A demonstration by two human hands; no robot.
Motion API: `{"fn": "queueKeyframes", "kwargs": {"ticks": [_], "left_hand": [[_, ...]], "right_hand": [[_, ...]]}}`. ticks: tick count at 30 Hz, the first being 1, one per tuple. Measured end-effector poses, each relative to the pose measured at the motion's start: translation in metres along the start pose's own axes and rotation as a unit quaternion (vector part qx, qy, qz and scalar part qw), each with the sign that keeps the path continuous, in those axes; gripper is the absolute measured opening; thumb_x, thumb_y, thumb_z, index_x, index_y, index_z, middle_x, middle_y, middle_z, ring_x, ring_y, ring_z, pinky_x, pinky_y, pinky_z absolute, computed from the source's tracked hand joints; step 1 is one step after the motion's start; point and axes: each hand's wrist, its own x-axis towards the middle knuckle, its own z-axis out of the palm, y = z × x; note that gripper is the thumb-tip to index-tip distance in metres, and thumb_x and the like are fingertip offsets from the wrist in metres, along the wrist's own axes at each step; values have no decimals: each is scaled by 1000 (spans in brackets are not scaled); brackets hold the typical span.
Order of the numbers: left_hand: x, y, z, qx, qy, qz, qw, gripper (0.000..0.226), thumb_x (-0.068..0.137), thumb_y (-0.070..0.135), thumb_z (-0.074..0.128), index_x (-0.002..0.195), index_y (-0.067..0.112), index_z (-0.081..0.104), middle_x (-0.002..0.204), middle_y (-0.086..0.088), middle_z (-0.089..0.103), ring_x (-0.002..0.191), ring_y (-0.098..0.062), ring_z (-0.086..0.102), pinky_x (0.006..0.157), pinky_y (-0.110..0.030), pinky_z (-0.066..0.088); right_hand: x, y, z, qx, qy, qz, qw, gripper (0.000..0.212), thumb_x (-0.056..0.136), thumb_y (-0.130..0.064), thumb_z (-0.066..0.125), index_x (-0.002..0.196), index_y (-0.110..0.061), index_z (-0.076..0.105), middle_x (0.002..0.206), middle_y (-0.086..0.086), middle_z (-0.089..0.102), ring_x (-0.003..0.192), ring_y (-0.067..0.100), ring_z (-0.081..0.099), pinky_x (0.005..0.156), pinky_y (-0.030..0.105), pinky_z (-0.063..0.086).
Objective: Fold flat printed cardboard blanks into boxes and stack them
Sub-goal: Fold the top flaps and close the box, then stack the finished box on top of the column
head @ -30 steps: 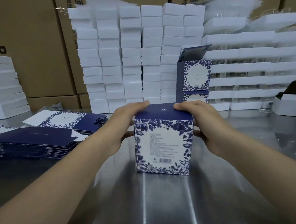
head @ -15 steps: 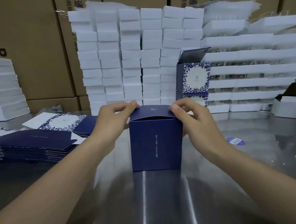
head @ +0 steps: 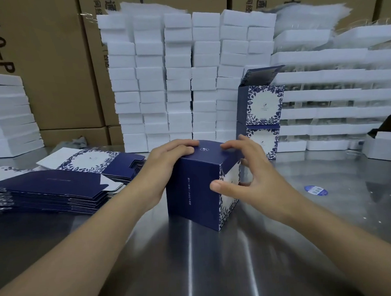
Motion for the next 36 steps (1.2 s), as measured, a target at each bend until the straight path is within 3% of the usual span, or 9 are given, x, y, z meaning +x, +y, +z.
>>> {"fn": "queueKeyframes", "kwargs": {"ticks": [3, 7, 11, 15, 19, 23, 28, 31, 36], "left_hand": [[-3, -8, 9, -11, 45, 15, 999, 24, 91, 44, 67, 110, 38, 81, 115, 12, 78, 121, -20, 68, 106, -39, 52], [-9, -13, 17, -32, 65, 43, 997, 32, 100, 70, 51, 112, 52, 74, 108, 19, 78, 101, -2, 73, 81, -21, 57], [-10, -24, 19, -185, 40, -41, 981, 49, 88, 85, 40, 126, 64, 63, 132, 8, 73, 110, -10, 74, 86, -38, 54], [0, -35, 23, -120, 73, -36, 989, 62, 91, 77, 35, 142, 48, 53, 142, 5, 58, 127, -15, 59, 99, -40, 48], [6, -48, 25, -60, 84, -30, 994, 33, 100, 64, 48, 126, 48, 61, 134, 12, 62, 122, -11, 62, 111, -43, 48], [15, -59, 27, -46, 124, -35, 991, 19, 104, 49, 56, 118, 40, 66, 126, 10, 64, 117, -14, 64, 105, -43, 52], [18, -63, 29, -21, 129, -29, 991, 15, 100, 45, 61, 115, 43, 65, 122, 9, 63, 99, -16, 66, 85, -35, 53], [20, -62, 30, -25, 131, -38, 990, 18, 98, 43, 64, 116, 44, 64, 123, 12, 62, 96, -15, 66, 78, -30, 49], [18, -60, 29, -12, 127, -38, 991, 25, 97, 39, 66, 118, 50, 60, 123, 16, 58, 101, -2, 64, 76, -23, 48]], "right_hand": [[-2, 6, 2, 27, 12, 22, 999, 87, 62, -78, 84, 138, -57, 48, 150, -26, 42, 144, 6, 44, 115, 49, 45], [-3, 16, 4, 47, -36, 43, 997, 109, 62, -55, 98, 149, -60, 33, 141, -28, 55, 129, 7, 61, 106, 46, 54], [-6, 25, 9, 36, 42, 66, 996, 111, 60, -56, 99, 150, -61, 32, 136, -22, 60, 124, 11, 65, 104, 46, 56], [23, 16, -10, -13, 166, 62, 984, 105, 56, -63, 94, 144, -61, 36, 144, -7, 55, 132, 19, 56, 112, 51, 47], [104, -7, -66, -48, 284, 39, 957, 101, 60, -68, 90, 143, -60, 34, 142, -1, 49, 128, 20, 53, 108, 47, 48], [195, -38, -126, -112, 331, 36, 936, 103, 59, -75, 84, 144, -63, 28, 136, 4, 41, 98, 8, 48, 79, 24, 39], [276, -49, -160, -208, 318, 126, 916, 115, 57, -82, 79, 153, -61, 19, 147, 14, 35, 119, 40, 55, 103, 47, 48], [289, -18, -158, -235, 251, 228, 911, 121, 66, -76, 83, 160, -53, 11, 161, 23, 24, 146, 50, 33, 119, 60, 34], [286, 13, -142, -250, 245, 254, 902, 132, 67, -75, 84, 160, -55, -7, 164, 26, 14, 136, 53, 46, 108, 60, 44]]}}
